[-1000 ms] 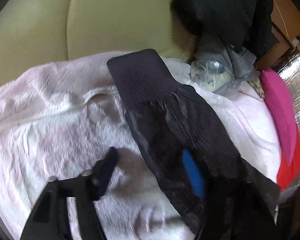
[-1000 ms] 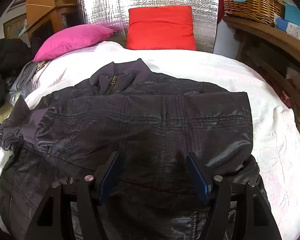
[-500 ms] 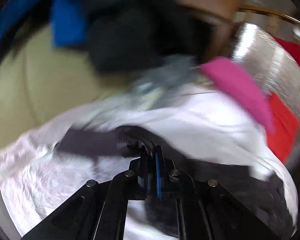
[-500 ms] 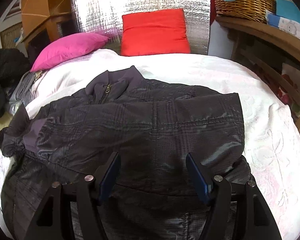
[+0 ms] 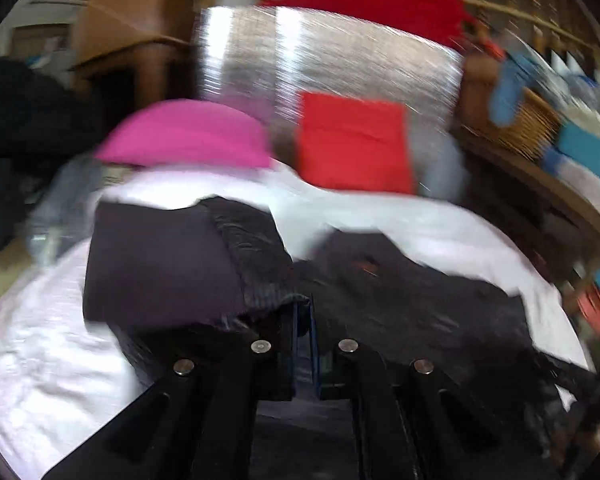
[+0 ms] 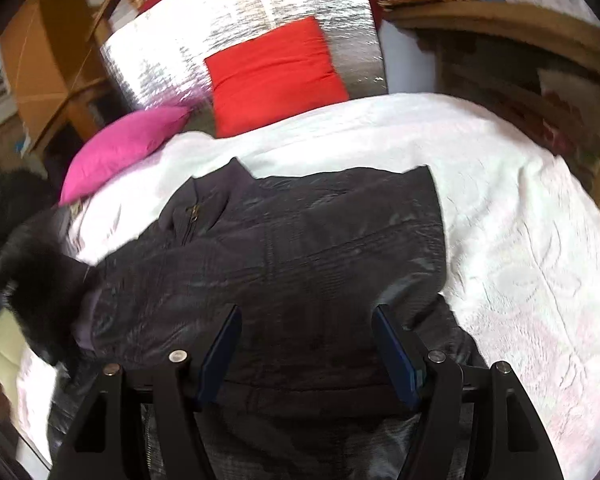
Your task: Fold large clothes
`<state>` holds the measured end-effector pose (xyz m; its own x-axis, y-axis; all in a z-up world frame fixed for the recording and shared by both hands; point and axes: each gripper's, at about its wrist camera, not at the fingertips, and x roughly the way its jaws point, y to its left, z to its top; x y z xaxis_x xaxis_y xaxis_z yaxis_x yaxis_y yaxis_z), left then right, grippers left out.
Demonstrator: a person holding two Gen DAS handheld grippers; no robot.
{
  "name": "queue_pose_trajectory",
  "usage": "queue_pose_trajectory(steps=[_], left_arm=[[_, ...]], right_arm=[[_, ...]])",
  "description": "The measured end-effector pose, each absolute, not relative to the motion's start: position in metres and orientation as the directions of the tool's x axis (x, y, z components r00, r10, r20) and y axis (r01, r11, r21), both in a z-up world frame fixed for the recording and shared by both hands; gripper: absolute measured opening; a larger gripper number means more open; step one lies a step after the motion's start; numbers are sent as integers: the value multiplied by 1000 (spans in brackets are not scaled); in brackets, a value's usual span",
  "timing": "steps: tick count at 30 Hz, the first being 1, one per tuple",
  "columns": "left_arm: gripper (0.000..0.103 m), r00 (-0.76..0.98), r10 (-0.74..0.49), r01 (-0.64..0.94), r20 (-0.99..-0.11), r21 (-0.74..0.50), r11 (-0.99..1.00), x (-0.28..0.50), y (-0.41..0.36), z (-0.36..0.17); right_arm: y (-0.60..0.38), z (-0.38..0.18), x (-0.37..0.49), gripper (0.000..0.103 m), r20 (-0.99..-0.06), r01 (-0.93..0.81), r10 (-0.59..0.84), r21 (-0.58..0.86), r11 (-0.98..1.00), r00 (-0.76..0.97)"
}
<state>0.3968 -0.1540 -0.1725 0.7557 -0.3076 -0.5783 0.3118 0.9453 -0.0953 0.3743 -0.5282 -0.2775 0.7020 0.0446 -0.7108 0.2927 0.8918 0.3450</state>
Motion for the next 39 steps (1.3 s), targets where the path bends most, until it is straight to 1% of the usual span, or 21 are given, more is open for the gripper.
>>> queue_pose_trajectory(steps=[3, 5, 6, 7, 8, 9, 10, 11, 13, 15, 16, 17, 20, 21, 24, 26, 29, 31, 37, 38, 39], left_arm=[[5, 673, -374, 417, -639, -91, 904, 389, -204, -194], [6, 588, -405, 492, -701, -89, 866, 383, -234, -210], [9, 531, -414, 529, -739, -92, 844, 380, -248, -218], [19, 505, -414, 543, -758, -94, 835, 377, -254, -222], [34, 478, -414, 555, -775, -98, 826, 376, -257, -225], [43, 478, -414, 557, -775, -96, 825, 374, -256, -224], [58, 494, -415, 552, -764, -93, 829, 371, -251, -219], [63, 517, -430, 547, -740, -101, 831, 368, -243, -209], [66, 529, -492, 562, -691, -149, 813, 361, -226, -190], [73, 569, -540, 559, -620, -190, 807, 354, -200, -165], [78, 596, -532, 542, -601, -188, 819, 355, -193, -159], [79, 638, -502, 505, -583, -174, 845, 357, -183, -152], [79, 711, -367, 367, -600, -129, 921, 378, -153, -153], [79, 724, -299, 293, -622, -116, 949, 389, -139, -162], [78, 705, -184, 155, -685, -105, 982, 411, -111, -189], [63, 685, -159, 106, -711, -118, 987, 421, -96, -202], [50, 664, -172, 106, -728, -136, 985, 425, -90, -212], [45, 649, -182, 132, -739, -126, 983, 424, -99, -217], [43, 555, -175, 223, -813, -57, 973, 431, -128, -250], [43, 545, -168, 235, -822, -43, 971, 429, -131, -254], [43, 537, -154, 243, -829, -23, 970, 428, -135, -257]], right_arm=[[-548, -282, 373, 71, -708, 330, 60, 401, 855, 704], [-557, -285, 372, 71, -708, 350, 63, 422, 837, 703], [-562, -286, 372, 71, -708, 354, 67, 431, 830, 703], [-564, -287, 372, 71, -707, 356, 72, 438, 825, 703], [-566, -287, 373, 71, -708, 357, 79, 446, 821, 702], [-568, -288, 373, 71, -708, 357, 85, 452, 817, 701], [-569, -288, 373, 71, -707, 356, 96, 463, 812, 700], [-570, -288, 374, 71, -707, 355, 104, 471, 808, 700], [-570, -288, 374, 73, -701, 348, 122, 488, 801, 703], [-570, -287, 375, 77, -679, 322, 169, 534, 782, 714], [-568, -287, 376, 78, -658, 295, 215, 573, 765, 722], [-565, -287, 377, 79, -640, 270, 255, 605, 749, 725], [-560, -292, 381, 84, -606, 231, 348, 675, 700, 715], [-560, -295, 383, 84, -605, 237, 361, 687, 687, 710], [-568, -305, 387, 84, -590, 258, 390, 729, 634, 707], [-574, -312, 393, 84, -577, 267, 421, 758, 596, 699], [-572, -316, 405, 84, -602, 273, 426, 741, 613, 675], [-566, -317, 410, 84, -631, 278, 408, 710, 647, 660], [-540, -315, 426, 82, -688, 233, 371, 617, 751, 624], [-538, -313, 425, 80, -693, 231, 354, 600, 766, 629], [-537, -312, 424, 69, -696, 231, 339, 588, 775, 633]])
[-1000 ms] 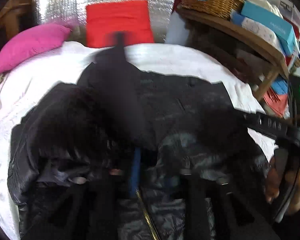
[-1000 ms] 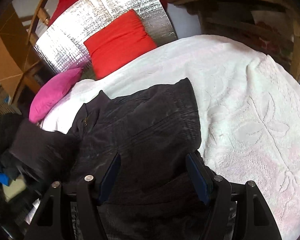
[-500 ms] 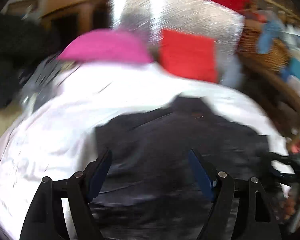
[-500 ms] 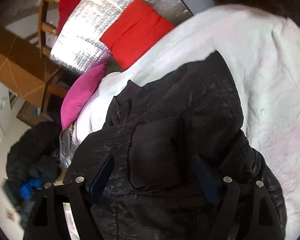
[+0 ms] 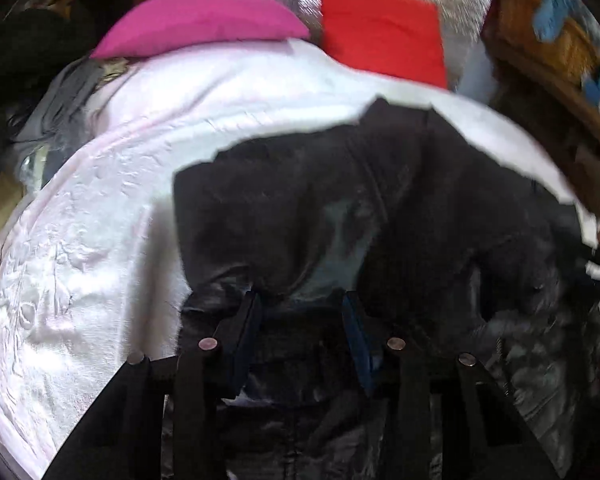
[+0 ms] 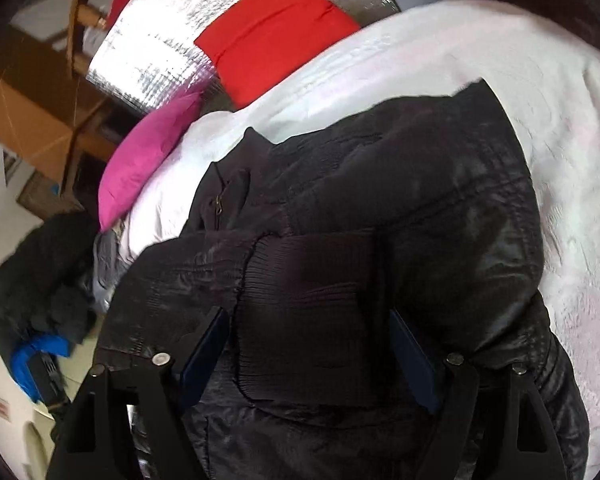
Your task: Fold large clothes
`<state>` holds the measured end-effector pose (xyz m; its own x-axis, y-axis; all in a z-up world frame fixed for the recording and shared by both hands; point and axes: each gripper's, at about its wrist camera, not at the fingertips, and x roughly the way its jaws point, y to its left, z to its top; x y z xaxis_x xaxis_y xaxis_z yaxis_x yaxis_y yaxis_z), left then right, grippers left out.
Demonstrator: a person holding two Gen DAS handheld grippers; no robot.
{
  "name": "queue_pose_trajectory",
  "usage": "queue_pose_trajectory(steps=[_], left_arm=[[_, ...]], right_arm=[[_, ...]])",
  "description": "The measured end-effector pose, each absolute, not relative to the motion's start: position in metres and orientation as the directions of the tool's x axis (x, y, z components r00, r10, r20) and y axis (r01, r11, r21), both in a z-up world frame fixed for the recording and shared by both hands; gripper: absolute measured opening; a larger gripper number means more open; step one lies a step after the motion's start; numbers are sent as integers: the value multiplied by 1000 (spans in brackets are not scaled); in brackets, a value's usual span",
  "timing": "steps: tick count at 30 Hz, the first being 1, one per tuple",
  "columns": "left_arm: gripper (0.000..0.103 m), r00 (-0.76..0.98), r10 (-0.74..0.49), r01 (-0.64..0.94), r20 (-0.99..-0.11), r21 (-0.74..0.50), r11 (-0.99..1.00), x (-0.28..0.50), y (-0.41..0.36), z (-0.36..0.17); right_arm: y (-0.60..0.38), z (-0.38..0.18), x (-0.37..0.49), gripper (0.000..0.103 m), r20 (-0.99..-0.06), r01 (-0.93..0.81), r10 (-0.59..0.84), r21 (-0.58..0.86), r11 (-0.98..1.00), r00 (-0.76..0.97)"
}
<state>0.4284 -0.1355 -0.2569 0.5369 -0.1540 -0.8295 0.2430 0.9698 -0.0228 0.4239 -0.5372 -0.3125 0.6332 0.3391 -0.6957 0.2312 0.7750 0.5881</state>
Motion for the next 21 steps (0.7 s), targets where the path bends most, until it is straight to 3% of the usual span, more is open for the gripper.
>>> queue_pose_trajectory(steps=[3, 7, 12, 15, 17, 19, 21], left_arm=[[42, 532, -148, 251, -833, -12, 968, 428, -141, -260], [42, 525, -148, 253, -838, -12, 967, 426, -144, -264], [42, 523, -128, 278, -843, 27, 960, 423, -156, -268], [42, 522, -114, 285, -845, 47, 957, 422, -161, -271], [42, 519, -115, 289, -847, 47, 956, 422, -162, -272], [42, 516, -119, 290, -848, 42, 956, 424, -162, -273], [42, 515, -120, 289, -849, 40, 956, 425, -161, -274]], right_arm=[[-539, -307, 420, 19, -679, 218, 321, 583, 783, 660], [-540, -295, 411, 19, -640, 191, 303, 585, 788, 706], [-545, -294, 411, 20, -544, 103, 433, 699, 708, 719], [-546, -306, 419, 24, -568, 146, 466, 725, 673, 679], [-545, -318, 426, 29, -602, 180, 476, 721, 669, 641], [-546, -328, 429, 55, -609, 197, 510, 737, 647, 607], [-543, -329, 431, 61, -594, 179, 523, 748, 640, 611]])
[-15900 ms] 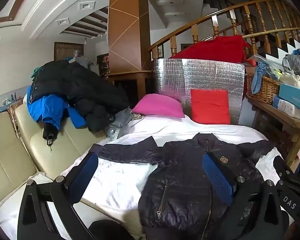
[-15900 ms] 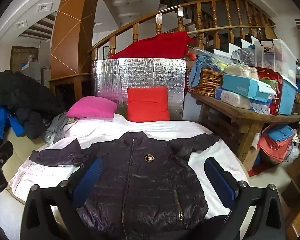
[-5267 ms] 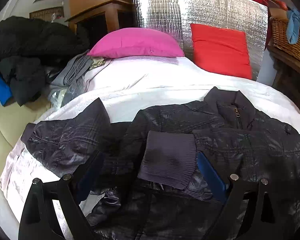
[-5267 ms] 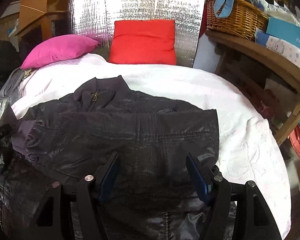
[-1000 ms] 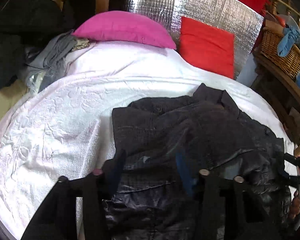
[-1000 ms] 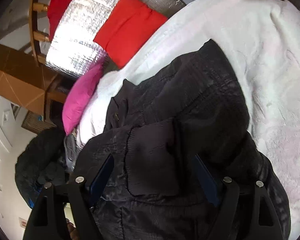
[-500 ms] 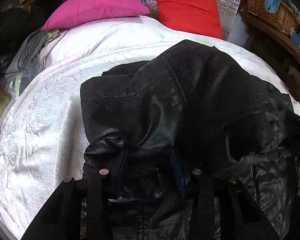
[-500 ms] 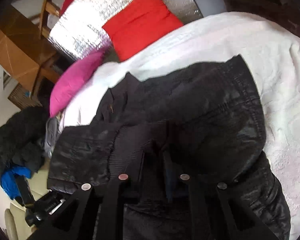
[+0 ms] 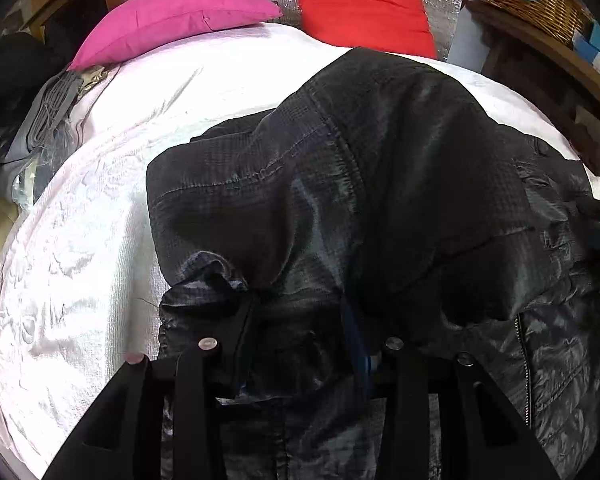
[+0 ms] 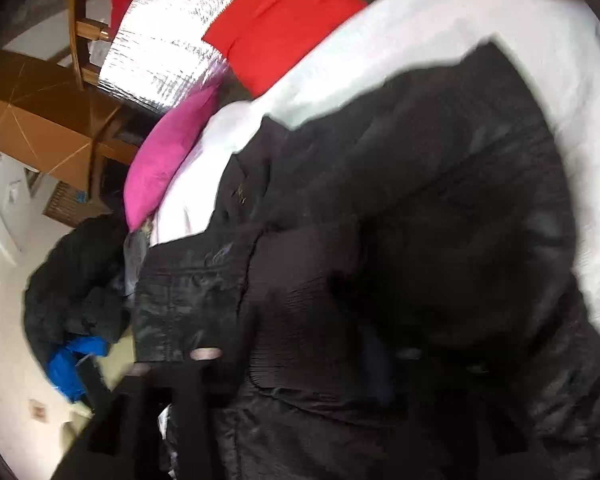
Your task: Fold large clothes
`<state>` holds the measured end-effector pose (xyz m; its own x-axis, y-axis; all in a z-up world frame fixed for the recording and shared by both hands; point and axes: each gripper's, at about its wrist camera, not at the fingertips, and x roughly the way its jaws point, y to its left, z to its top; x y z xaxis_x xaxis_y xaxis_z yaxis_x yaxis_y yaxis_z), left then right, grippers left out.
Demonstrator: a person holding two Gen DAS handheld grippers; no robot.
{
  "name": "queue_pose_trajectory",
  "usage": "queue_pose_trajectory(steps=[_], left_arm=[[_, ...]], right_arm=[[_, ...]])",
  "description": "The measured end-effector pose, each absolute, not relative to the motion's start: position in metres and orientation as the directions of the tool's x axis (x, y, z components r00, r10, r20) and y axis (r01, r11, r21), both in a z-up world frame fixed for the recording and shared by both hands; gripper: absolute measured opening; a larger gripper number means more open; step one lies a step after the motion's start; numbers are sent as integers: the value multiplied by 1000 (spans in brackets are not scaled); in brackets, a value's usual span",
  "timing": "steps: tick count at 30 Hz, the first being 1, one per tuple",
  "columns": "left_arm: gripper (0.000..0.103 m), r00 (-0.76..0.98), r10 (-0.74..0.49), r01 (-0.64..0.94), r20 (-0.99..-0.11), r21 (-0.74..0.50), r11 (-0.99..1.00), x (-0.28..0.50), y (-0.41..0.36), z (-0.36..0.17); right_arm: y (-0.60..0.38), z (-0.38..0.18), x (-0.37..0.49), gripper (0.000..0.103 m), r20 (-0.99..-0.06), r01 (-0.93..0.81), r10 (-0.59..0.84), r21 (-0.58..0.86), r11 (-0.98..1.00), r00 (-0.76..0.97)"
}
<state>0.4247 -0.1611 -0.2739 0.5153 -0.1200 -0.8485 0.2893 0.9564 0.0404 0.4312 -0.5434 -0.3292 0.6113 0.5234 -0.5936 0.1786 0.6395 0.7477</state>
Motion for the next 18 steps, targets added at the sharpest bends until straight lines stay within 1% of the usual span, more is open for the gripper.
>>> queue_pose_trajectory(steps=[1, 3, 4, 5, 6, 7, 11, 15, 18], left_arm=[[42, 516, -117, 289, -848, 44, 956, 424, -162, -274], [42, 519, -109, 287, -848, 52, 956, 424, -164, -276], [42, 520, -107, 286, -848, 54, 957, 425, -162, -276], [42, 520, -105, 284, -848, 56, 957, 425, -163, -275], [42, 520, -105, 281, -848, 54, 958, 425, -163, -275], [42, 520, -106, 279, -848, 52, 959, 424, -164, -274], [42, 519, -111, 272, -848, 41, 962, 424, -161, -269], [43, 523, -119, 265, -844, 29, 964, 424, -157, -263], [44, 534, -126, 257, -836, 19, 966, 422, -154, -258]], right_arm=[[-541, -328, 432, 64, -594, 169, 521, 743, 648, 614], [-531, -326, 434, 64, -596, 133, 504, 718, 683, 626], [-528, -326, 433, 59, -604, 127, 495, 704, 699, 625], [-524, -324, 432, 50, -622, 129, 468, 677, 725, 628], [-521, -323, 431, 20, -636, 130, 455, 658, 742, 622], [-522, -322, 430, 18, -634, 131, 452, 658, 742, 628], [-528, -294, 415, 15, -594, 127, 339, 605, 786, 729], [-556, -273, 397, 15, -556, 192, 201, 568, 800, 806], [-580, -277, 396, 15, -574, 256, 158, 572, 779, 804]])
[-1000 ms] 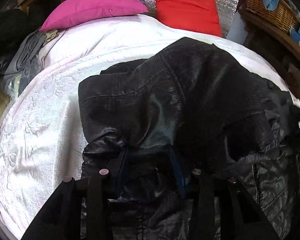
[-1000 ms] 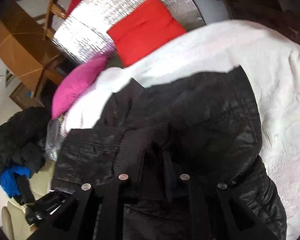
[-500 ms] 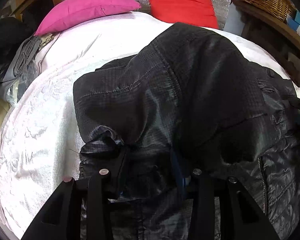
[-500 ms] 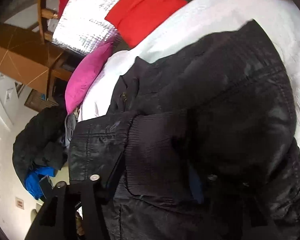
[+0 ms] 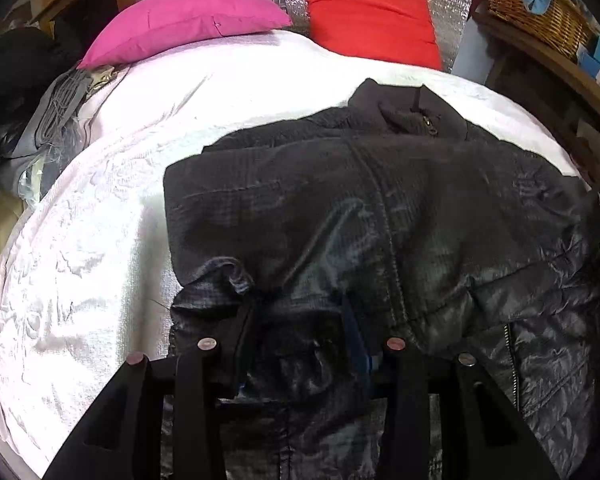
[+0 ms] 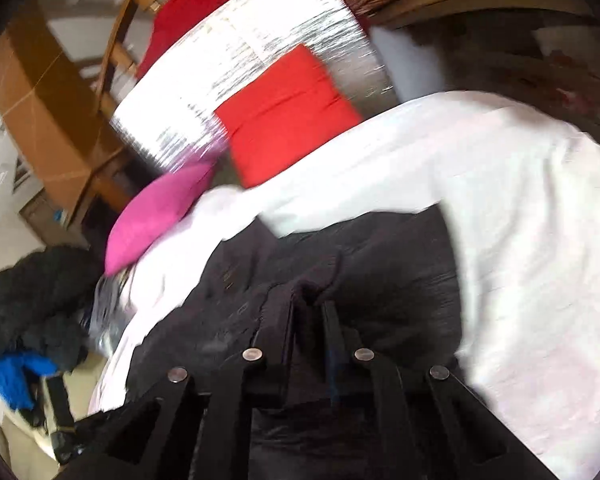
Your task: Fold large clothes
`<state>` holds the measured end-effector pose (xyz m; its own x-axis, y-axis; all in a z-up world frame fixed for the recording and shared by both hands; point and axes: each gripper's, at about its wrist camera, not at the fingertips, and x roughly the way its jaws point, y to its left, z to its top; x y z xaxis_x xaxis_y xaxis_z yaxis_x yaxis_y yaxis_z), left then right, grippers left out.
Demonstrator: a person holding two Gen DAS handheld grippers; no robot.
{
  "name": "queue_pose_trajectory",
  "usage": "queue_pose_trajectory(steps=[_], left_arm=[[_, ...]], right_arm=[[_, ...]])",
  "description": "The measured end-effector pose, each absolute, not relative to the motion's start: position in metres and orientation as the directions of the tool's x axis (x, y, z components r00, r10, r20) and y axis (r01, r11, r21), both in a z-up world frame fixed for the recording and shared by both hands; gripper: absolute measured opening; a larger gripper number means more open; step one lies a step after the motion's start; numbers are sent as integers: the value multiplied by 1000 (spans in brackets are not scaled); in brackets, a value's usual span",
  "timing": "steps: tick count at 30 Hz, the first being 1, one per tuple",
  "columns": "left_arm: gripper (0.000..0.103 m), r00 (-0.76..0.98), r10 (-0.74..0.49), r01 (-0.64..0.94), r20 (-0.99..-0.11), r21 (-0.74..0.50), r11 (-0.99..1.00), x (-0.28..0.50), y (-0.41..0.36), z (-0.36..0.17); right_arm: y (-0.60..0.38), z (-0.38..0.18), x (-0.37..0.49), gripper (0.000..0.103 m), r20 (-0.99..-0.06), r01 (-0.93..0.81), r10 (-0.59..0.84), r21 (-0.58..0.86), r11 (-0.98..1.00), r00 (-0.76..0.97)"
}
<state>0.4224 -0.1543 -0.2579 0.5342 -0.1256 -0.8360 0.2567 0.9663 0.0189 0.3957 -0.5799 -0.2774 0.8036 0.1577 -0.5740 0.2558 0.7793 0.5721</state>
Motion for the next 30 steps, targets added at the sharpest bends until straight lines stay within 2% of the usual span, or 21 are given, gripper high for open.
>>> queue_pose_trajectory(steps=[2, 5, 9, 11, 13, 14, 16, 20, 21, 22, 23, 24, 25, 27, 28, 29, 30], left_arm=[[49, 548, -118, 247, -828, 25, 969, 423, -151, -256], [49, 543, -90, 240, -835, 52, 969, 423, -153, -258], [49, 538, -65, 237, -841, 77, 969, 427, -157, -263], [49, 546, -62, 228, -835, 77, 971, 428, -157, -262], [49, 548, -58, 217, -835, 75, 973, 429, -157, -262], [49, 548, -57, 213, -835, 73, 974, 429, -158, -262], [49, 550, -51, 201, -833, 73, 977, 430, -158, -262], [49, 580, -47, 202, -813, 88, 975, 427, -164, -258], [49, 589, -59, 209, -806, 81, 975, 425, -166, -256], [54, 595, -67, 213, -801, 76, 974, 424, -168, -254], [65, 602, -74, 214, -795, 71, 974, 423, -170, -252], [72, 608, -76, 209, -791, 66, 976, 423, -172, -251], [78, 608, -75, 204, -790, 64, 977, 423, -173, -252], [78, 595, -71, 205, -801, 65, 977, 426, -176, -256], [78, 587, -65, 203, -807, 70, 977, 428, -177, -259], [78, 580, -58, 199, -813, 72, 977, 430, -177, -263], [78, 573, -56, 194, -818, 68, 979, 430, -175, -264]], right_arm=[[-591, -285, 395, 15, -614, 311, 124, 551, 775, 779], [-606, -302, 399, 16, -685, 382, 129, 542, 748, 717], [-615, -304, 401, 17, -640, 338, 245, 647, 684, 728], [-614, -296, 399, 31, -617, 312, 234, 644, 698, 751], [-613, -293, 396, 94, -588, 290, 228, 653, 700, 776], [-612, -290, 393, 95, -554, 267, 223, 667, 696, 802], [-606, -284, 391, 94, -534, 227, 231, 657, 719, 814], [-585, -288, 398, 92, -587, 223, 222, 589, 777, 779], [-580, -293, 403, 89, -614, 225, 228, 570, 790, 756], [-575, -299, 409, 81, -638, 230, 231, 555, 800, 734], [-571, -306, 414, 76, -666, 242, 229, 536, 809, 710], [-570, -312, 417, 70, -694, 257, 219, 513, 819, 686], [-568, -317, 419, 68, -718, 271, 200, 484, 832, 667], [-564, -319, 418, 62, -727, 270, 164, 441, 856, 666], [-561, -316, 416, 43, -730, 271, 139, 414, 869, 669], [-560, -314, 414, 32, -728, 271, 129, 405, 874, 673], [-560, -311, 411, 27, -719, 265, 129, 408, 874, 683]])
